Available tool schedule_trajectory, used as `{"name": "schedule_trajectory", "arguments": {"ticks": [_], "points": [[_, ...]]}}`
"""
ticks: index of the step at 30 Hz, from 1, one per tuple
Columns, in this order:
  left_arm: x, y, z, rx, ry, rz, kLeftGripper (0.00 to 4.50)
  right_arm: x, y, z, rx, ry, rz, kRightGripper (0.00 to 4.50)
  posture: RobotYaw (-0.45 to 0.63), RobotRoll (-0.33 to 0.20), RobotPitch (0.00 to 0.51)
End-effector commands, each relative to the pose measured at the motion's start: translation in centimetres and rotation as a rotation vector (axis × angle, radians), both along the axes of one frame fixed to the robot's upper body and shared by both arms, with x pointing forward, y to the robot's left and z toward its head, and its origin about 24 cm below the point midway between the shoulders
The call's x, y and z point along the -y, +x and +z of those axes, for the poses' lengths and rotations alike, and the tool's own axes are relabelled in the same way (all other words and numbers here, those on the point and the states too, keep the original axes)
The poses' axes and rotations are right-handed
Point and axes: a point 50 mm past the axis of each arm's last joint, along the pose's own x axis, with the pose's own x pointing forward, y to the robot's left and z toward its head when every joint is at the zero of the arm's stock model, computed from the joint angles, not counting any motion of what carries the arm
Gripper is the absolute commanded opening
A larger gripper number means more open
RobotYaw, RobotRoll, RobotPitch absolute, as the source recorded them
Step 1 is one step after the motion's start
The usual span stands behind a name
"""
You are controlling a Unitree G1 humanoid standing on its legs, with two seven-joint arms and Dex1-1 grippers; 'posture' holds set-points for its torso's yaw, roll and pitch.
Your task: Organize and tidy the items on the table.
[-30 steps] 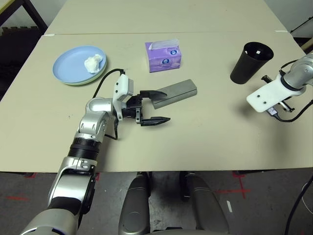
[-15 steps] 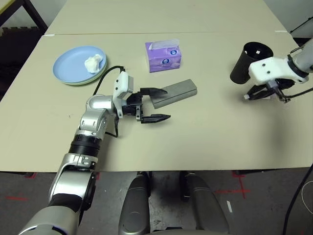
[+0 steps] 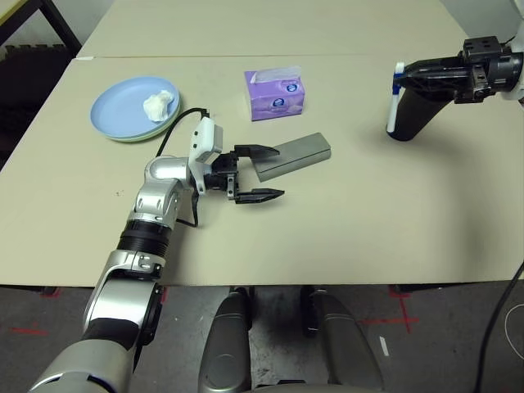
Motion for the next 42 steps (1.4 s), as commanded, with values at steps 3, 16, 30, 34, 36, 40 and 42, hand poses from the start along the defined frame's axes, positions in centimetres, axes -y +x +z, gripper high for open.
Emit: {"name": "schedule_trajectory", "arguments": {"ticks": [3, 16, 30, 34, 36, 40, 42], "points": [[0.0, 0.2, -0.2, -0.003, 0.021, -0.007, 4.50, -0.4, -0.7, -1.1, 0.197, 0.191, -0.253, 0.40, 0.06, 0.000, 0.189], [0.0, 0.4, -0.1, 0.002, 0.024, -0.006, 4.50, -2.5, -1.4, -1.3, 0.401, 0.410, -0.555, 0.40, 0.05, 0.000, 0.189], [0.0, 0.2, -0.3, -0.002, 0.021, -0.006, 4.50, -0.3, -1.1, -2.9, 0.438, 0.459, -0.989, 0.40, 0.05, 0.000, 0.194], [-0.1, 0.2, -0.3, -0.003, 0.023, -0.008, 4.50, -0.2, -1.2, -3.3, 0.427, 0.464, -1.033, 0.40, 0.05, 0.000, 0.194], [0.0, 0.2, -0.2, -0.003, 0.023, -0.009, 4.50, -0.2, -1.2, -3.4, 0.415, 0.467, -1.045, 0.40, 0.05, 0.000, 0.194], [0.0, 0.1, -0.3, -0.003, 0.023, -0.012, 4.50, -0.1, -1.2, -3.9, 0.368, 0.474, -1.075, 0.40, 0.05, 0.000, 0.194], [0.0, 0.1, -0.3, -0.005, 0.024, -0.014, 4.50, -0.1, -1.1, -4.4, 0.307, 0.482, -1.088, 0.40, 0.05, 0.000, 0.194]]}}
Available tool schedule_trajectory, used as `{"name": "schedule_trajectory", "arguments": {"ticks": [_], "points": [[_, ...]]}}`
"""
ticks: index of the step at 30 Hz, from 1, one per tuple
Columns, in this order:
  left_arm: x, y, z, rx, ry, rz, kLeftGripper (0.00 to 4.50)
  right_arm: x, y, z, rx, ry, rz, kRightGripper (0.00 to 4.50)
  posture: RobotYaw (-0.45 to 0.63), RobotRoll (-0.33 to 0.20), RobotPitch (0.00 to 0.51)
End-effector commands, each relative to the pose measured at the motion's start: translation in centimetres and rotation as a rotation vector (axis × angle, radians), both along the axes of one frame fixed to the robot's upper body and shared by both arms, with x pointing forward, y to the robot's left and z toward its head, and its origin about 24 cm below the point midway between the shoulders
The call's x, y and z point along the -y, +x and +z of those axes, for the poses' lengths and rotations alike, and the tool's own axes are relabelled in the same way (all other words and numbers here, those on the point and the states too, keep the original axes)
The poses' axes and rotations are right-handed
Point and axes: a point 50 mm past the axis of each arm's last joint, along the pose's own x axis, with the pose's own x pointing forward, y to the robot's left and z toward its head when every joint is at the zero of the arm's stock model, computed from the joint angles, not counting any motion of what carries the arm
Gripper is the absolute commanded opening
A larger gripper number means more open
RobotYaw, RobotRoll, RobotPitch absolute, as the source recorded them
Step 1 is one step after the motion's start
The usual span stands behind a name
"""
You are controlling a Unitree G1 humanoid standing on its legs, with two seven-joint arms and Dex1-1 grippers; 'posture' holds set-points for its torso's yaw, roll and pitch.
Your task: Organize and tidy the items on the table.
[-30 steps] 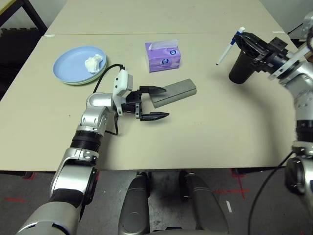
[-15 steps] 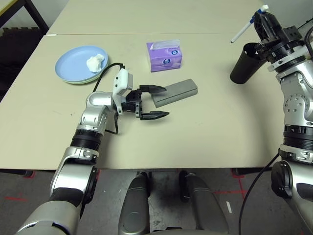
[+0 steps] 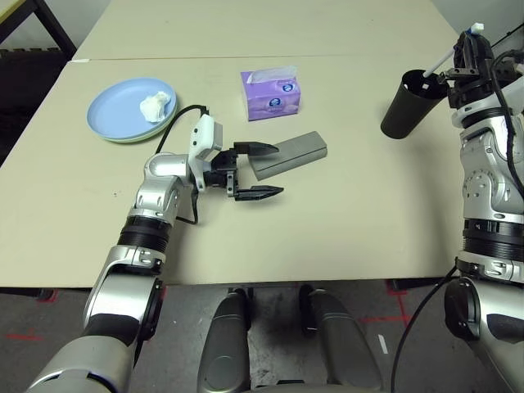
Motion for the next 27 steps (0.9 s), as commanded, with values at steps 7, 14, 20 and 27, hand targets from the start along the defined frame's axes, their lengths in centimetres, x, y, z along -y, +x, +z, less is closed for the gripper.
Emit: {"name": "schedule_trajectory", "arguments": {"ticks": [7, 14, 20, 27], "points": [[0.09, -0.26, -0.62, -0.022, 0.019, -0.018, 4.50, 0.03, -0.08, -1.46, -0.136, 0.075, 0.000, 0.40, 0.05, 0.000, 0.196], [0.08, -0.25, -0.64, -0.023, 0.020, -0.017, 4.50, -0.10, 0.06, -1.53, -0.158, 0.066, 0.017, 0.40, 0.05, 0.000, 0.197], [0.03, -0.24, -0.66, -0.025, 0.020, -0.014, 4.50, -0.07, 0.17, -1.75, -0.193, 0.059, 0.002, 2.25, 0.06, 0.000, 0.198], [0.04, -0.22, -0.67, -0.024, 0.018, -0.013, 4.50, -0.15, 0.07, -1.66, -0.187, 0.051, 0.008, 4.47, 0.05, 0.000, 0.197]]}}
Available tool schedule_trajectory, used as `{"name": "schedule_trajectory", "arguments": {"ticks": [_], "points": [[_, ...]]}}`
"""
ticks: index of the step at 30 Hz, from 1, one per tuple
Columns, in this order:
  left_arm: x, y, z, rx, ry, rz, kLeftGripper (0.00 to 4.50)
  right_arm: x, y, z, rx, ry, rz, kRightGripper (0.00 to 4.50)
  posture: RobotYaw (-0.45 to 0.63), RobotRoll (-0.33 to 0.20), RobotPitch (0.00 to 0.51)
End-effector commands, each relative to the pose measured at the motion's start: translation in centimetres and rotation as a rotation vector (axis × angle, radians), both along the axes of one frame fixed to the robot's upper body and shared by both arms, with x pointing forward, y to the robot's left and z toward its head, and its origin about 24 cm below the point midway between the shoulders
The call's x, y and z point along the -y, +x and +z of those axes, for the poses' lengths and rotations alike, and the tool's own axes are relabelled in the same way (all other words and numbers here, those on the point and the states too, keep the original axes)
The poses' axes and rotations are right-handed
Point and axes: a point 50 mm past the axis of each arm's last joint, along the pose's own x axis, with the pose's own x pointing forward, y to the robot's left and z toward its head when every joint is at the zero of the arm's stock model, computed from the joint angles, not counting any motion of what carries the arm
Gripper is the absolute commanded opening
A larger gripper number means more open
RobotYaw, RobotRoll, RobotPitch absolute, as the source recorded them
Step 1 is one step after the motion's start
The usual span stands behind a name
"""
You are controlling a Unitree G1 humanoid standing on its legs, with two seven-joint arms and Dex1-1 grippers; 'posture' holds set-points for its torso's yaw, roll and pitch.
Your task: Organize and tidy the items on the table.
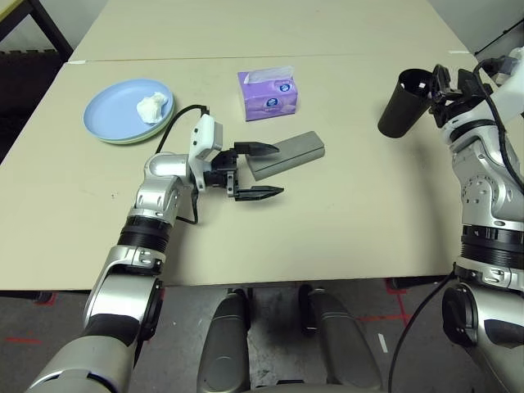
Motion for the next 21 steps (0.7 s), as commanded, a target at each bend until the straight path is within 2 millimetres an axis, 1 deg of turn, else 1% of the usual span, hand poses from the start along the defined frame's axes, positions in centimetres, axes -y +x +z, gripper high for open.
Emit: {"name": "schedule_trajectory", "arguments": {"ticks": [1, 3, 5, 7, 8, 9, 11, 14, 19, 21], "points": [[0.0, -0.2, -0.6, -0.019, 0.016, -0.011, 4.50, 0.2, -0.4, 0.1, 0.011, -0.015, 0.000, 4.47, 0.05, 0.000, 0.197], [0.0, -0.2, -0.6, -0.019, 0.015, -0.009, 4.50, -0.1, -0.4, 0.3, 0.045, -0.051, 0.025, 4.47, 0.05, 0.000, 0.198], [0.0, -0.2, -0.6, -0.018, 0.011, -0.003, 4.50, -0.8, -0.4, 0.7, 0.099, -0.109, 0.089, 4.47, 0.05, 0.000, 0.198], [-0.1, -0.2, -0.6, -0.012, 0.002, 0.015, 4.50, -2.4, -0.9, 1.0, 0.176, -0.214, 0.244, 4.47, 0.05, 0.000, 0.196], [-0.2, -0.1, -0.5, -0.006, -0.008, 0.032, 4.50, -3.4, -1.2, 0.9, 0.197, -0.271, 0.343, 4.47, 0.06, 0.000, 0.195], [-0.3, -0.1, -0.5, -0.002, -0.020, 0.051, 4.50, -4.0, -1.4, 0.6, 0.201, -0.298, 0.416, 4.47, 0.06, 0.000, 0.195], [-0.4, 0.0, -0.2, 0.013, -0.053, 0.104, 4.50, -4.5, -1.5, 0.1, 0.192, -0.278, 0.483, 4.47, 0.06, 0.000, 0.195], [-0.7, 0.3, 0.1, 0.040, -0.101, 0.205, 4.50, -4.4, -1.2, -1.0, 0.154, -0.249, 0.482, 4.47, 0.07, 0.000, 0.193], [-1.2, 0.5, 0.5, 0.070, -0.203, 0.410, 4.50, -4.1, -1.3, -2.9, 0.100, -0.141, 0.406, 4.47, 0.09, 0.000, 0.188], [-2.2, 0.8, 0.9, 0.115, -0.265, 0.589, 4.50, -3.9, -1.8, -4.2, 0.077, -0.084, 0.343, 4.47, 0.10, 0.000, 0.188]]}}
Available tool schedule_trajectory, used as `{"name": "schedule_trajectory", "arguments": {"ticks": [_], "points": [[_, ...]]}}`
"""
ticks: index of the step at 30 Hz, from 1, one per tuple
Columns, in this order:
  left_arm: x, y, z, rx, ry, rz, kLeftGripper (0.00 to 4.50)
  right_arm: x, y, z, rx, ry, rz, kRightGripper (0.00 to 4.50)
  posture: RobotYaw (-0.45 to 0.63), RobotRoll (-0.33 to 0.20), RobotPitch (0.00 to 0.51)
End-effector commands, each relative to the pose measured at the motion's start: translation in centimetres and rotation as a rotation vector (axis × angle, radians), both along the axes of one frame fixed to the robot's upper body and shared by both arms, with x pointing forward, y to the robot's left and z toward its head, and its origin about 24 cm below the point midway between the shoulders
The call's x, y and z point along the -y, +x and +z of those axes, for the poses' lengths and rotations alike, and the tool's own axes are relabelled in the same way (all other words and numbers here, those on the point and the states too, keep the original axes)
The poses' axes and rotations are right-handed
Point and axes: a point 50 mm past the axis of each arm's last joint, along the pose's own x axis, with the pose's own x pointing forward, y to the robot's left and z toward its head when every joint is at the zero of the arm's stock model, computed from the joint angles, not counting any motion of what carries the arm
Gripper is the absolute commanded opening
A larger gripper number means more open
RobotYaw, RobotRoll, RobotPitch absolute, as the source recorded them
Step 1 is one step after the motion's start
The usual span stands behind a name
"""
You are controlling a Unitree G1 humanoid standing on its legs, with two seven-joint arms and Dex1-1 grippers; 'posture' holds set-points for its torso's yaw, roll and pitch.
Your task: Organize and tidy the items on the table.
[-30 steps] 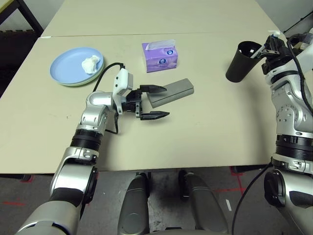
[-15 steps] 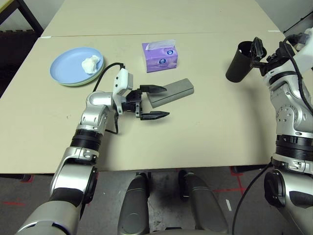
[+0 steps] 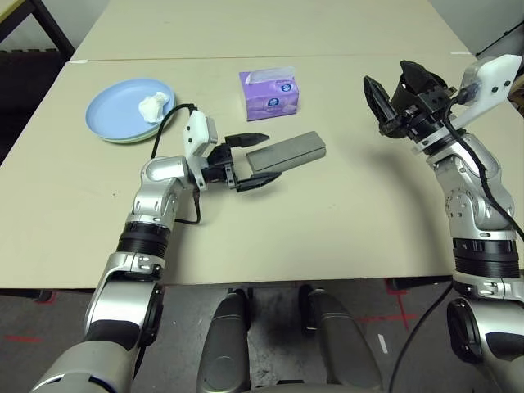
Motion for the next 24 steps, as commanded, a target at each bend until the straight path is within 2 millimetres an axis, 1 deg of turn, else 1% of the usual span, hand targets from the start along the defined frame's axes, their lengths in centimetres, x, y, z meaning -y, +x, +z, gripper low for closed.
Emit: {"name": "schedule_trajectory", "arguments": {"ticks": [1, 2, 5, 8, 10, 12, 15, 19, 24], "points": [[-1.5, 0.3, 0.3, 0.042, -0.080, 0.253, 4.50, 1.0, -0.8, -1.8, -0.050, 0.085, -0.109, 4.47, 0.10, 0.000, 0.188], [-1.9, 0.3, 0.2, 0.045, -0.096, 0.313, 4.50, 1.2, -1.0, -2.3, -0.060, 0.100, -0.143, 4.47, 0.10, 0.000, 0.189], [-2.9, 0.2, -0.1, 0.042, -0.105, 0.411, 4.50, 1.1, -1.5, -3.4, -0.083, 0.114, -0.191, 4.47, 0.10, 0.000, 0.190], [-4.3, 0.4, 0.3, 0.069, -0.154, 0.568, 4.50, 0.8, -1.7, -4.2, -0.097, 0.091, -0.202, 4.47, 0.09, 0.000, 0.191], [-5.5, 0.3, 0.7, 0.099, -0.204, 0.691, 4.50, 1.5, -1.9, -4.5, -0.097, 0.069, -0.233, 4.47, 0.09, 0.000, 0.190], [-6.1, 0.1, 0.8, 0.112, -0.224, 0.751, 4.50, 1.9, -2.1, -4.5, -0.095, 0.055, -0.252, 4.47, 0.08, 0.000, 0.192], [-8.0, -0.9, 0.3, 0.112, -0.261, 0.892, 4.50, 3.8, -2.3, -4.6, -0.079, -0.003, -0.262, 4.47, 0.08, 0.000, 0.192], [-9.9, -2.1, -0.3, 0.089, -0.284, 0.994, 4.50, 4.4, -2.2, -4.5, -0.058, -0.031, -0.195, 4.47, 0.08, 0.000, 0.195], [-11.7, -3.8, -0.5, 0.091, -0.285, 1.045, 4.50, 5.1, -2.0, -4.9, -0.067, 0.007, -0.233, 4.47, 0.09, 0.000, 0.199]]}}
